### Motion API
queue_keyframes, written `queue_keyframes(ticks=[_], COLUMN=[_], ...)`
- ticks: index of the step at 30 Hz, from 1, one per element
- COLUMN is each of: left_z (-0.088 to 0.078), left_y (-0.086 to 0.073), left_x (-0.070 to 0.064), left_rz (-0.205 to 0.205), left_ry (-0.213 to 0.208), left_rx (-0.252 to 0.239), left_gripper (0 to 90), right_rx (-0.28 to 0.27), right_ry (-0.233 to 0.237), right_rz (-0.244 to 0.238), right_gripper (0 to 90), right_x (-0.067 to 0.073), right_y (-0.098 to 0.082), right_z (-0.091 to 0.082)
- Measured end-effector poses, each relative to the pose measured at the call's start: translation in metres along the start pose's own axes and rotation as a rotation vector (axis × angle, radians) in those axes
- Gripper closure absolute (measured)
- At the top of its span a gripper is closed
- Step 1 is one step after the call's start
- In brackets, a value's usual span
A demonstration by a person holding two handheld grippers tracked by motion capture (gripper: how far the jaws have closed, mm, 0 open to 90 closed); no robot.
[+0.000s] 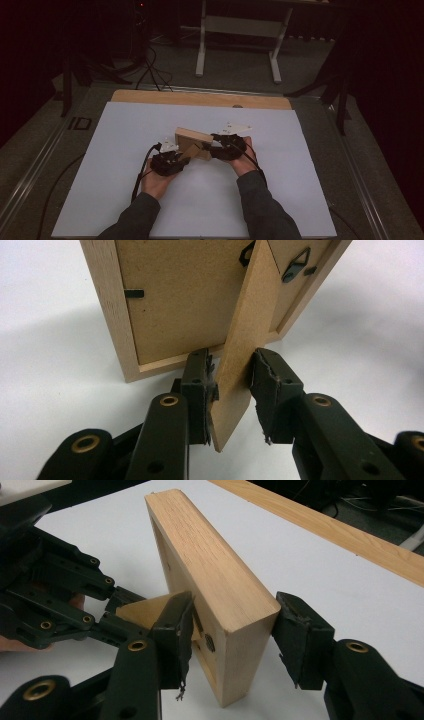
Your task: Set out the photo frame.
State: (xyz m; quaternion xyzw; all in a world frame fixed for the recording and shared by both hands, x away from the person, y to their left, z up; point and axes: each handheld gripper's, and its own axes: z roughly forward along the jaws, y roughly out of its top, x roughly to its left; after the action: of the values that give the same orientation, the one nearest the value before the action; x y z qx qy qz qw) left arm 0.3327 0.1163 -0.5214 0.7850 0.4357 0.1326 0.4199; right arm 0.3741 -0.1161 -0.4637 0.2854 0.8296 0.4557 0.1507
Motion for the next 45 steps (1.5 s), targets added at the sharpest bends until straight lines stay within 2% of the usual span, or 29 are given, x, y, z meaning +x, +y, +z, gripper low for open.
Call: queue_keyframes(ticks=[7,11,15,20,26,29,45], left_z=[-0.001,-0.006,-0.01,-0.011,-0.013,-0.013,-0.012], left_y=[0.0,0.002,0.004,0.004,0.004,0.002,0.0], left_x=[0.001,0.003,0.003,0.004,0.007,0.007,0.006], left_rz=[0.0,-0.025,-0.032,-0.035,-0.06,-0.073,-0.071], left_ry=[0.001,-0.043,-0.069,-0.083,-0.114,-0.12,-0.125], left_rx=[-0.008,-0.04,-0.05,-0.036,-0.022,-0.017,-0.001], left_gripper=[66.7,64.9,64.7,64.4,64.2,63.4,62.6], right_rx=[-0.006,-0.008,-0.01,-0.006,0.004,0.009,0.019], right_ry=[0.012,0.037,0.05,0.059,0.061,0.062,0.075], right_rz=[-0.012,-0.02,-0.029,-0.039,-0.055,-0.065,-0.092], right_gripper=[50.6,50.1,48.8,48.0,47.3,47.0,44.5], right_x=[0.002,0.005,0.008,0.011,0.016,0.018,0.024], right_y=[-0.001,-0.002,-0.004,-0.006,-0.006,-0.007,-0.012], right_z=[-0.002,-0.003,-0.003,-0.005,-0.006,-0.007,-0.007])
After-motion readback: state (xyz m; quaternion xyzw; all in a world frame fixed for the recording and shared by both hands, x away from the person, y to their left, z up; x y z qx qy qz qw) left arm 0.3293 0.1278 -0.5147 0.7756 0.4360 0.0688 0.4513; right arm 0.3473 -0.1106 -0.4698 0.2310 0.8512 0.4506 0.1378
